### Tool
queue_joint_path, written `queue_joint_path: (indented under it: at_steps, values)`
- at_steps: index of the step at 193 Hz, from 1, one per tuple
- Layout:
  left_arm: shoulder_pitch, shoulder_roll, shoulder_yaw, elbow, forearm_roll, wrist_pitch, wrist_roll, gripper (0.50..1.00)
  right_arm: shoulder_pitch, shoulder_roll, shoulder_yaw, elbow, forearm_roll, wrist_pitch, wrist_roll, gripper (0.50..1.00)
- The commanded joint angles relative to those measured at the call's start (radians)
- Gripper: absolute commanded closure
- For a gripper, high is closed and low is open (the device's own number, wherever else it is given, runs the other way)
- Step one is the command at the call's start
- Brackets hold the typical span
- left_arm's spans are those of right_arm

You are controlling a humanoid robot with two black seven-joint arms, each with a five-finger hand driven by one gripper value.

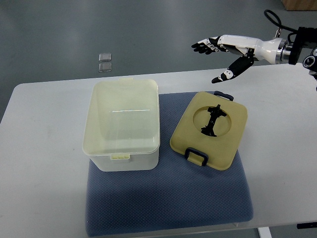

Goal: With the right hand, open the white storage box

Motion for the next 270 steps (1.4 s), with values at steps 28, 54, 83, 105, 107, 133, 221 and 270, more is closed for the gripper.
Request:
queue_joint_path:
  at_steps: [28,54,83,105,107,133,221,270]
  values:
    - [0.0,0.0,0.0,0.0,-0.001,0.0,0.0,0.5,-0.109,0.052,0.158,-0.089,0.481,-0.069,-0.082,0.601]
    - [0.0,0.0,0.0,0.0,0.0,0.0,0.0,0.5,-0.197,0.083,0.305,-0.115,0.543,-0.196,-0.186,0.597]
    - [-0.001,0.0,0.0,0.0,0.0,0.0,0.0,0.5,-0.267,0.154,0.451,-0.168,0.542,-0.262,-0.267,0.593]
    - [-0.001,0.0,0.0,0.0,-0.001,0.0,0.0,0.5,-0.316,0.21,0.587,-0.248,0.527,-0.249,-0.312,0.589]
    - [0.0,0.0,0.0,0.0,0.0,0.0,0.0,0.5,-0.318,0.214,0.597,-0.254,0.522,-0.247,-0.315,0.589]
    - [0.0,0.0,0.0,0.0,0.0,0.0,0.0,0.5,-0.353,0.25,0.696,-0.329,0.436,-0.207,-0.35,0.587]
    - [0.0,0.0,0.0,0.0,-0.001,0.0,0.0,0.5,-0.395,0.278,0.77,-0.392,0.402,-0.097,-0.368,0.587]
    - [0.0,0.0,0.0,0.0,0.0,0.0,0.0,0.5,-0.418,0.312,0.77,-0.389,0.37,-0.097,-0.37,0.585]
